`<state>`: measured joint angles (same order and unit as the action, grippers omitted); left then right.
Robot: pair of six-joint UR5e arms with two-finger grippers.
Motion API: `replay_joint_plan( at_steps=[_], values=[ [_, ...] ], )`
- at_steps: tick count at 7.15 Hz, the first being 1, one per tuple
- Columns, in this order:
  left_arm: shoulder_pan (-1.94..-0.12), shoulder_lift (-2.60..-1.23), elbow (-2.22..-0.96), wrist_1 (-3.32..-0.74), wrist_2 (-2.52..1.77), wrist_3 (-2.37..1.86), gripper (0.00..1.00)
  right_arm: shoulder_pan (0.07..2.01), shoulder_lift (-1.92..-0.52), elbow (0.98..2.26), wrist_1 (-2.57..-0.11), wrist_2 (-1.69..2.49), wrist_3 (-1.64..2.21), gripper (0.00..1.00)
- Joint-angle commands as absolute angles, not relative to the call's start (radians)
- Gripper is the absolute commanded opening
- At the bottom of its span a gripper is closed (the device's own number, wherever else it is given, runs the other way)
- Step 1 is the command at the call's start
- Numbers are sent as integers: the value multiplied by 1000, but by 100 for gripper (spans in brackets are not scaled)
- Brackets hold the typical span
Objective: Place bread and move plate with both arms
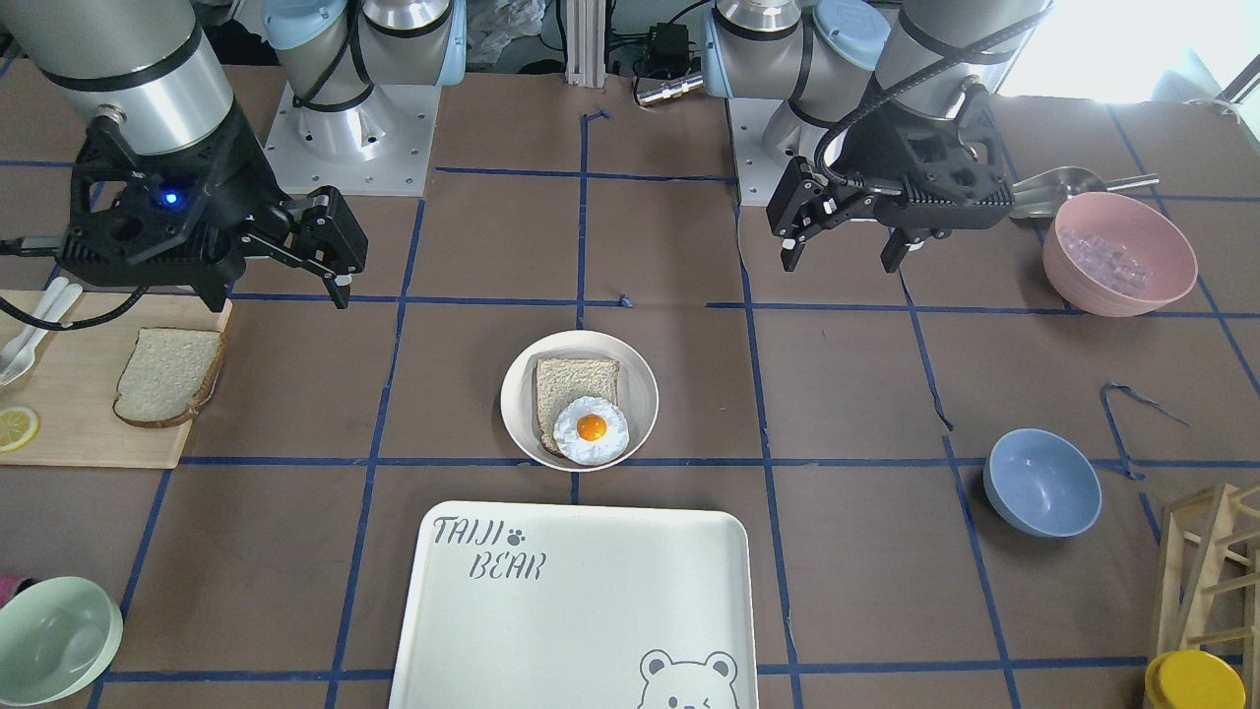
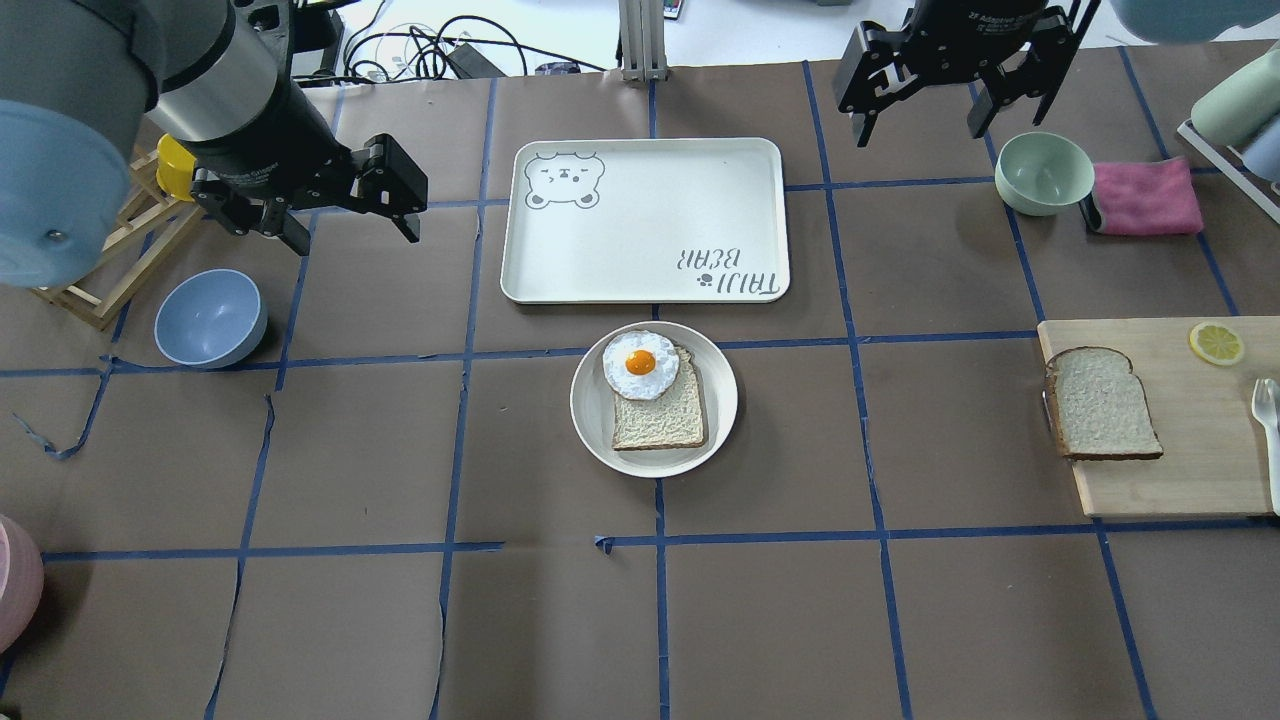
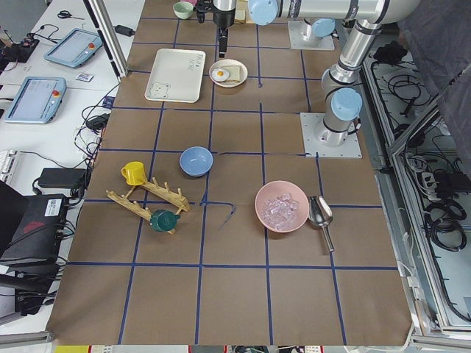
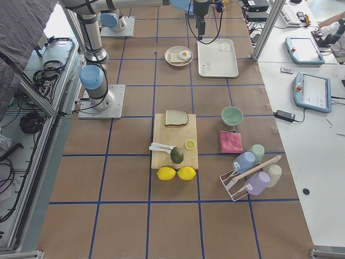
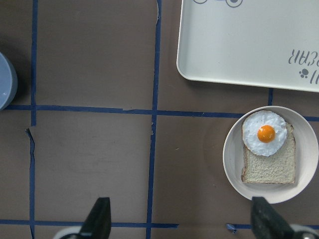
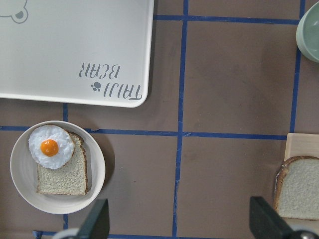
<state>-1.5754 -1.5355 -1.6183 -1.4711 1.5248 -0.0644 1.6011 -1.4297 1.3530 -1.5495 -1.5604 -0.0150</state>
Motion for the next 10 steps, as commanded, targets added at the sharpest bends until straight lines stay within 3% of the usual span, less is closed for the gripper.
replay_joint_plan(
  at_steps=[1, 7, 10],
  values=[
    [-1575, -1536, -1618, -1471, 1523, -64, 100, 1600, -1430, 1353, -1549, -1563, -14, 100],
    [-1577, -1536, -1618, -1471, 1525, -64, 100, 1600, -1428, 1356, -1545, -1580, -20, 100],
    [-1577, -1536, -1618, -1470, 1523, -64, 100, 1507, -1440, 1524, -1488, -1798, -15, 100]
  ],
)
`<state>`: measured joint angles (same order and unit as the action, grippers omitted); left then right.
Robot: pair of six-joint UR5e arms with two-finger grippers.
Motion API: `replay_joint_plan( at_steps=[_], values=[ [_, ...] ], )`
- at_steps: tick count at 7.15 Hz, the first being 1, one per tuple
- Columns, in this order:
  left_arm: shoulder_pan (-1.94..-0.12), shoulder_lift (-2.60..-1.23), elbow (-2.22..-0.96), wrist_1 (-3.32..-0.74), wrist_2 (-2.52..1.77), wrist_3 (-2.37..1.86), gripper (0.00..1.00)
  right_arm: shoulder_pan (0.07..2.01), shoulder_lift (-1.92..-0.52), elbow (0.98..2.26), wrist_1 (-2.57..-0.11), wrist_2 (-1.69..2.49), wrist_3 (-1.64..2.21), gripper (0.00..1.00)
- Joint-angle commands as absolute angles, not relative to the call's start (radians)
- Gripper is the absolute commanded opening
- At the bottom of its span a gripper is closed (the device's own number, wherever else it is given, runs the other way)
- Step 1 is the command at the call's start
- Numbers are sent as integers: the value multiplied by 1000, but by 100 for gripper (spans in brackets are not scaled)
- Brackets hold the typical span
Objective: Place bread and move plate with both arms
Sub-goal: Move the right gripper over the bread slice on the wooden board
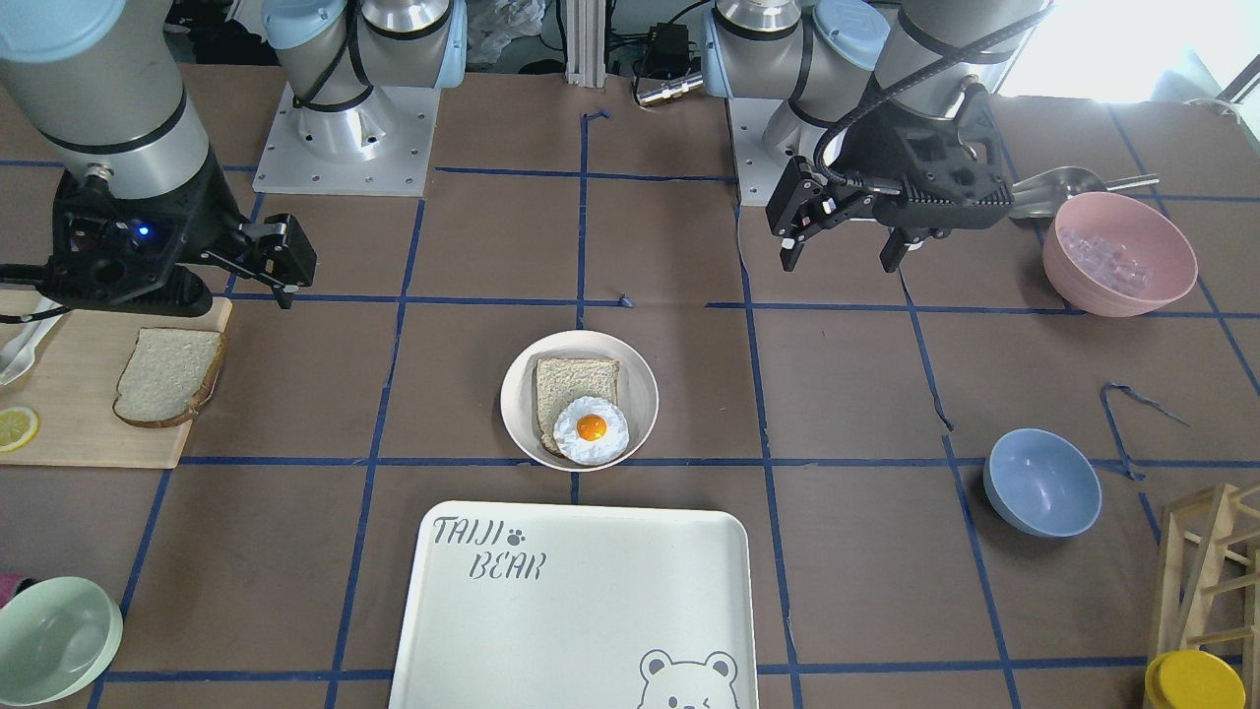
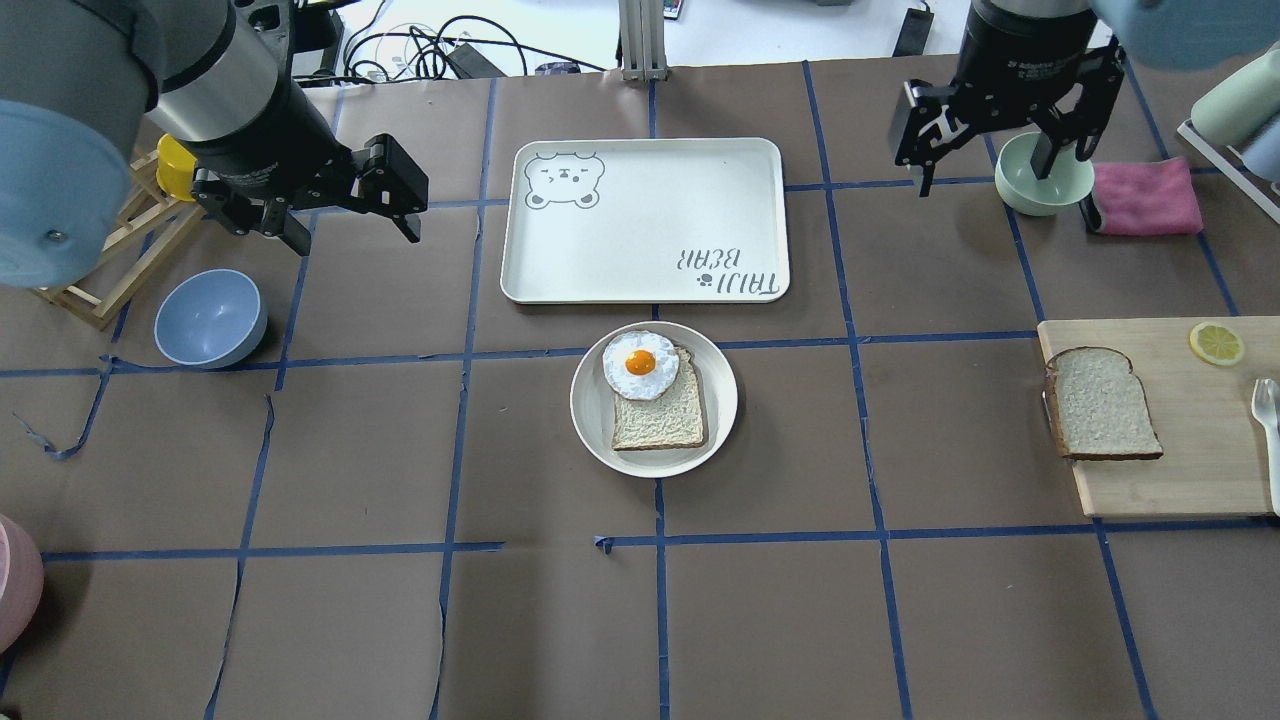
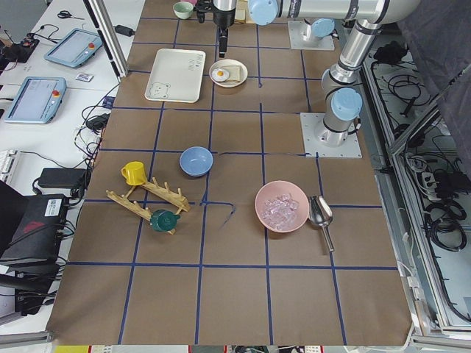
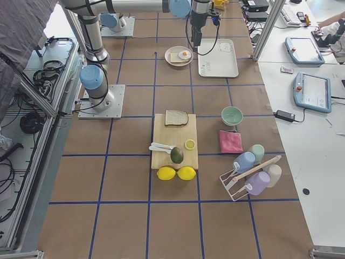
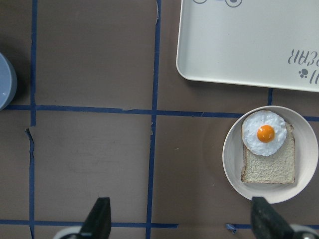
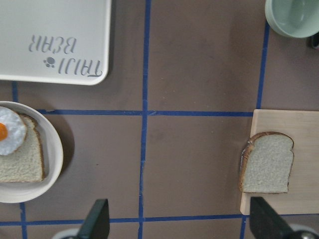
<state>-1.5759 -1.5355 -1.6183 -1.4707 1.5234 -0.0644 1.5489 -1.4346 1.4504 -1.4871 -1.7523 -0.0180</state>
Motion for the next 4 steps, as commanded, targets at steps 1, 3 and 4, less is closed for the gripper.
replay_joint_plan(
  at_steps=[1, 3, 4],
  values=[
    [-1575, -1536, -1618, -1471, 1525, -64, 100, 1421, -1437, 1633, -1596, -1801, -27, 100],
    [-1575, -1536, -1618, -1471, 1523, -64, 100, 1350, -1419, 1924, -1951, -1876, -21, 100],
    [-1575, -1534, -1618, -1471, 1523, -64, 100, 1345, -1398, 2059, -2155, -1897, -31, 100]
  ],
)
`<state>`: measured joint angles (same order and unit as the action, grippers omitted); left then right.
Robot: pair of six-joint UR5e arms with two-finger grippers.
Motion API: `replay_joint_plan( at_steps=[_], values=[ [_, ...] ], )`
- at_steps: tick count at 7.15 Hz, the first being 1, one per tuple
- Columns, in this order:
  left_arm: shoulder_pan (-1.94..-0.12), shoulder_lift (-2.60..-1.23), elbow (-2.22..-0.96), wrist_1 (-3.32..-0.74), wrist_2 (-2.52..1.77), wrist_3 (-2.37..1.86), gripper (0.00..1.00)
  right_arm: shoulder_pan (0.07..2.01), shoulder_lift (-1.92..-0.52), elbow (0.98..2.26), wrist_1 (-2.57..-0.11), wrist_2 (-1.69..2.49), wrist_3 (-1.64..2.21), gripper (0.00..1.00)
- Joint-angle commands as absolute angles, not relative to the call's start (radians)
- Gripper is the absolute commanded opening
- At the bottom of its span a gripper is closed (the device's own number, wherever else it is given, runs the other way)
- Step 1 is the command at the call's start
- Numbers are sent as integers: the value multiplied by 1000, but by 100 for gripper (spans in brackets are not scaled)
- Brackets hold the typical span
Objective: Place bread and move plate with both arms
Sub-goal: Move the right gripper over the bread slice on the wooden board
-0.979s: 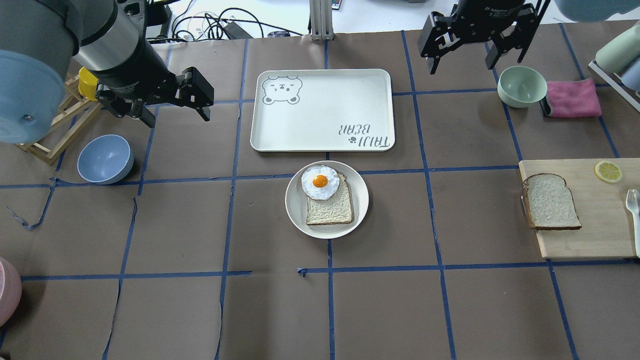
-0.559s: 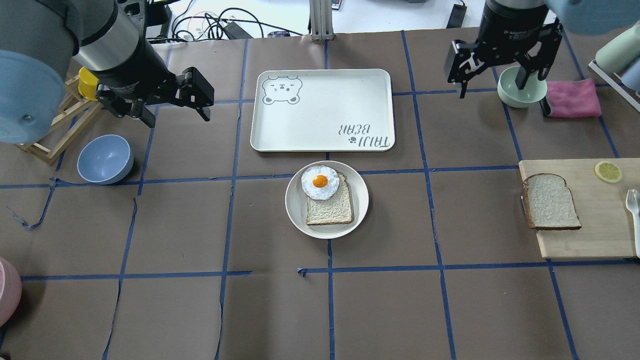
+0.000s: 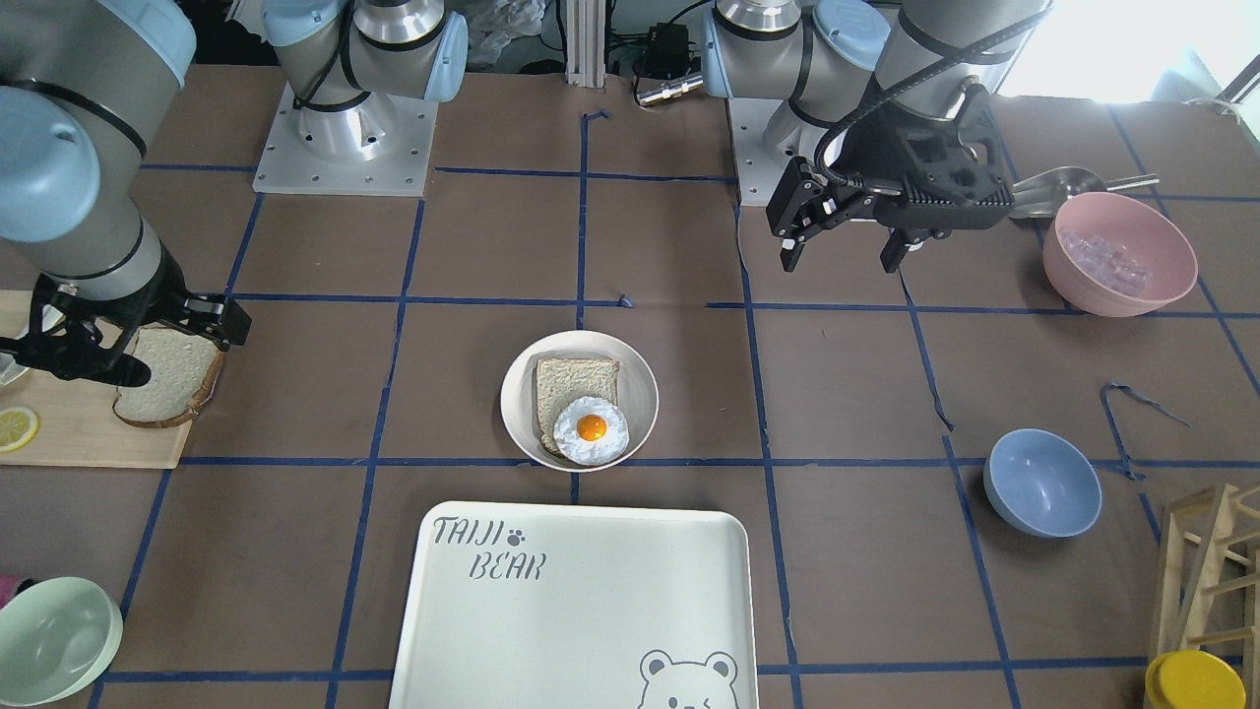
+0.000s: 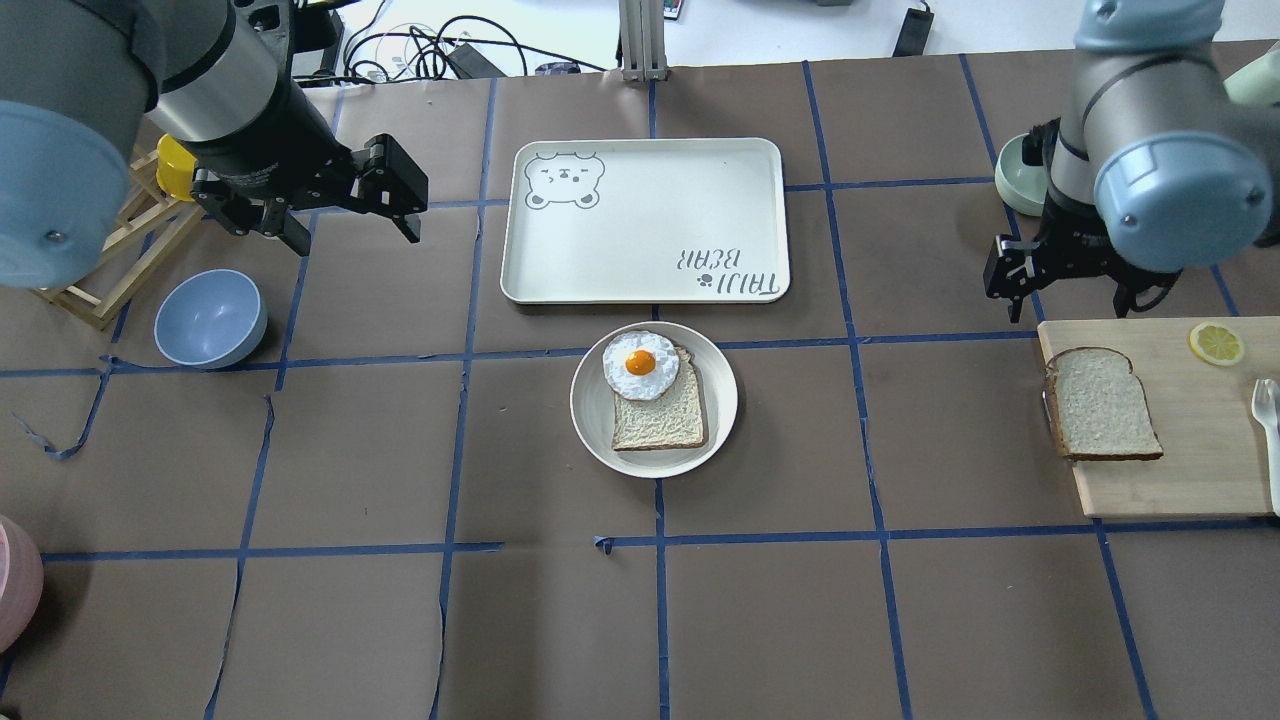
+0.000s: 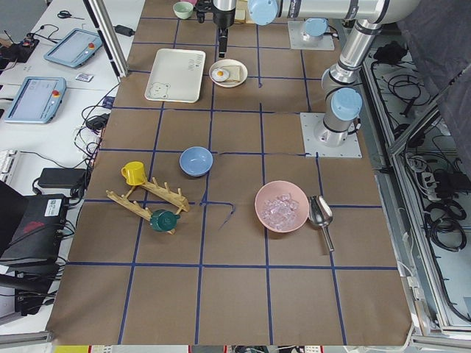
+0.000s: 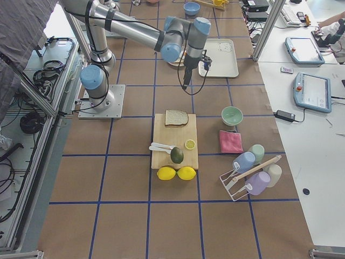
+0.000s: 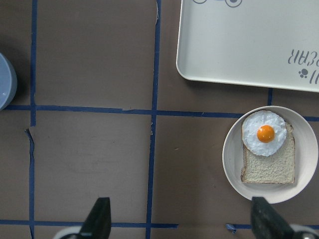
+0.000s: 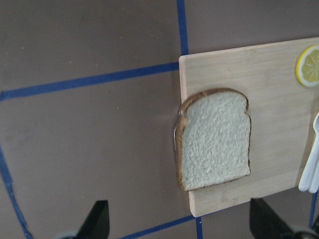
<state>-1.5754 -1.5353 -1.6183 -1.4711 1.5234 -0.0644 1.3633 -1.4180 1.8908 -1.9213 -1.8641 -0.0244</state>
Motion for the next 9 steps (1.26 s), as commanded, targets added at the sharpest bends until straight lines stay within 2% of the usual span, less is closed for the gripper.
replay_joint_plan(
  at_steps=[1, 4, 5, 7, 9],
  values=[
    [-1575, -1535, -1618, -1470, 1523, -64, 100, 1344, -1396, 2144, -2262, -1899, -41, 100],
    [-1575, -1534, -1618, -1471, 1525, -64, 100, 1342, -1353, 2164, -2293, -1998, -43, 98],
    [-1575, -1534, -1618, -1471, 1526, -64, 100, 1338, -1339, 2169, -2289, -2019, -46, 89],
    [-1575, -1534, -1618, -1471, 1525, -64, 100, 1307, -1312, 2172, -2290, -2014, -75, 81],
    [-1575, -1534, -1618, -1471, 1525, -64, 100, 1301, -1305, 2172, -2281, -2017, -75, 61]
  ],
)
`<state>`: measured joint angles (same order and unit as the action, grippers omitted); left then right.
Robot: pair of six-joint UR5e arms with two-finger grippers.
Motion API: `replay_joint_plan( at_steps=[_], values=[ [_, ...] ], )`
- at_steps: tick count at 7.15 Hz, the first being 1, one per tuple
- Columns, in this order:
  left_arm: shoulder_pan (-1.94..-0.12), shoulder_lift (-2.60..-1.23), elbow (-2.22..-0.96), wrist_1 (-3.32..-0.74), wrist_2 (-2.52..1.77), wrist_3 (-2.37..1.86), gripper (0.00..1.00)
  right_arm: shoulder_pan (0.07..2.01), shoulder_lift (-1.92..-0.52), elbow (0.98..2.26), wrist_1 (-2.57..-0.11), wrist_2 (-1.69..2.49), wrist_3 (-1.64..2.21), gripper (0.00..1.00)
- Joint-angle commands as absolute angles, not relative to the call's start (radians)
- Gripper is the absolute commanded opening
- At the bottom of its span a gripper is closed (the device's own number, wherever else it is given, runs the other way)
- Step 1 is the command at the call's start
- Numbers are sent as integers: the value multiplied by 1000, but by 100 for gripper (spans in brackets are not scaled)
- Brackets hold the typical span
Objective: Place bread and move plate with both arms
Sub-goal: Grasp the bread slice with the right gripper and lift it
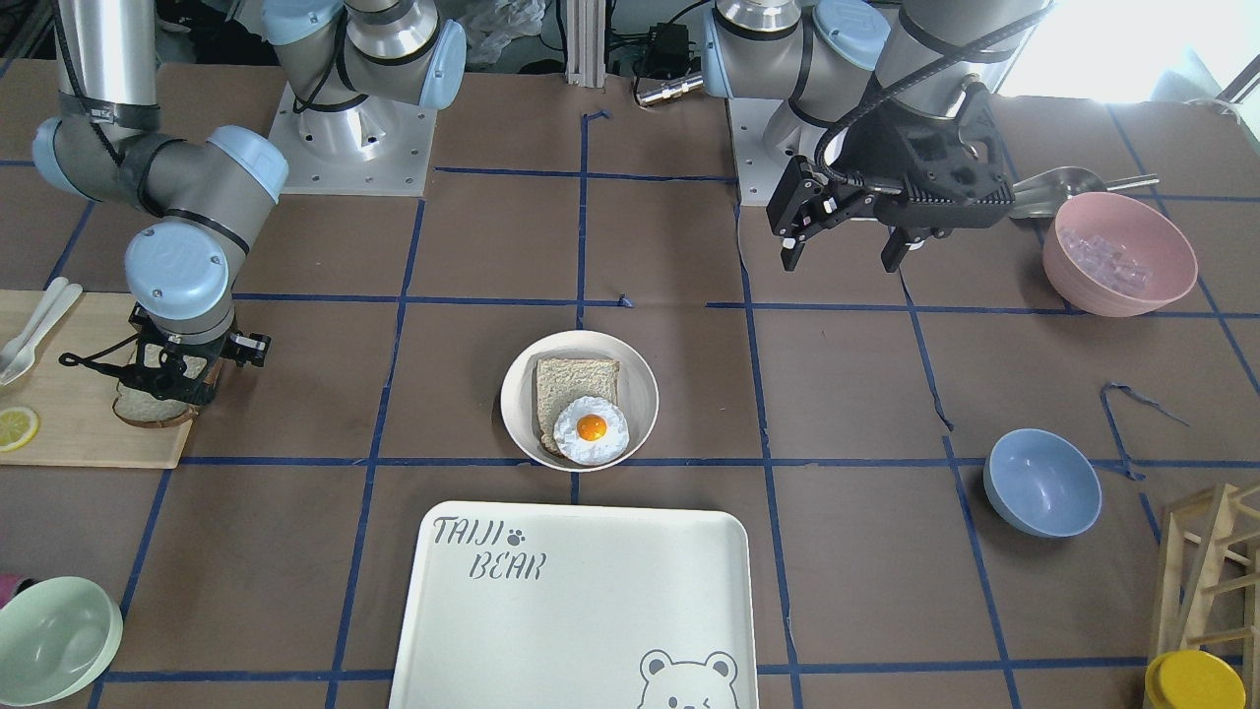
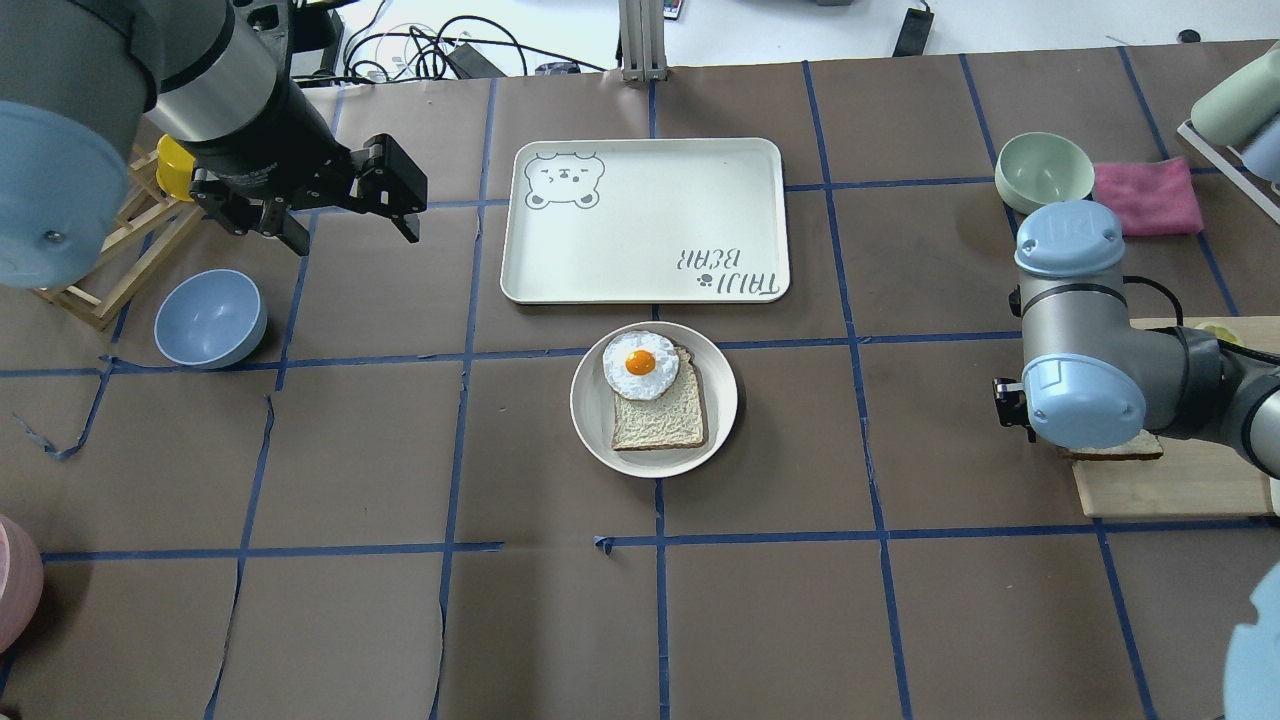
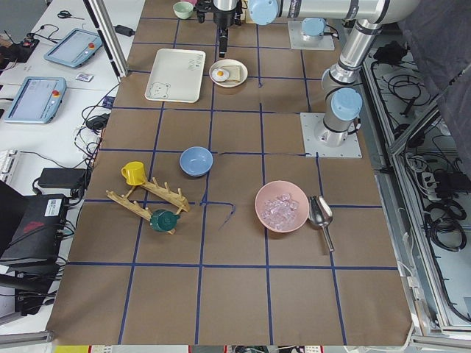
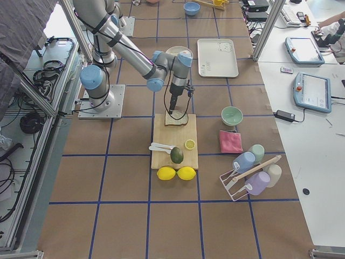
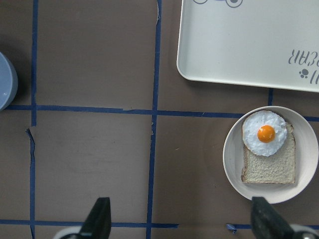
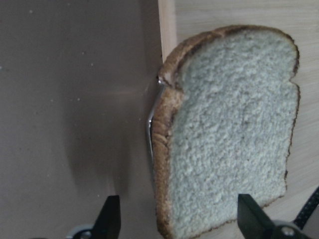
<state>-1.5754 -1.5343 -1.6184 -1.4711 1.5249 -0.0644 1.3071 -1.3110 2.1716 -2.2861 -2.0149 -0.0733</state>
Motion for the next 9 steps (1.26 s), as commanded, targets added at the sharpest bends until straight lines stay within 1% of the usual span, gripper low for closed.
replay_joint_plan(
  at_steps=[1, 4, 5, 7, 8, 9],
  values=[
    [-1575, -1534, -1618, -1471, 1525, -64, 100, 1301, -1307, 2172, -2280, -2017, -75, 52],
    [-1577, -1534, -1618, -1471, 1525, -64, 100, 1298, -1315, 2172, -2267, -2014, -71, 31],
    [-1575, -1534, -1618, -1471, 1525, -64, 100, 1296, -1315, 2172, -2267, -2014, -71, 21],
    [-1575, -1534, -1617, -1470, 1525, -64, 100, 1296, -1322, 2172, -2267, -2008, -72, 9],
    [-1575, -1534, -1617, -1471, 1525, -64, 100, 1296, -1334, 2172, -2267, -2005, -71, 0],
    [-1575, -1534, -1617, -1470, 1525, -64, 100, 1296, -1353, 2171, -2260, -1987, -71, 0]
  ],
)
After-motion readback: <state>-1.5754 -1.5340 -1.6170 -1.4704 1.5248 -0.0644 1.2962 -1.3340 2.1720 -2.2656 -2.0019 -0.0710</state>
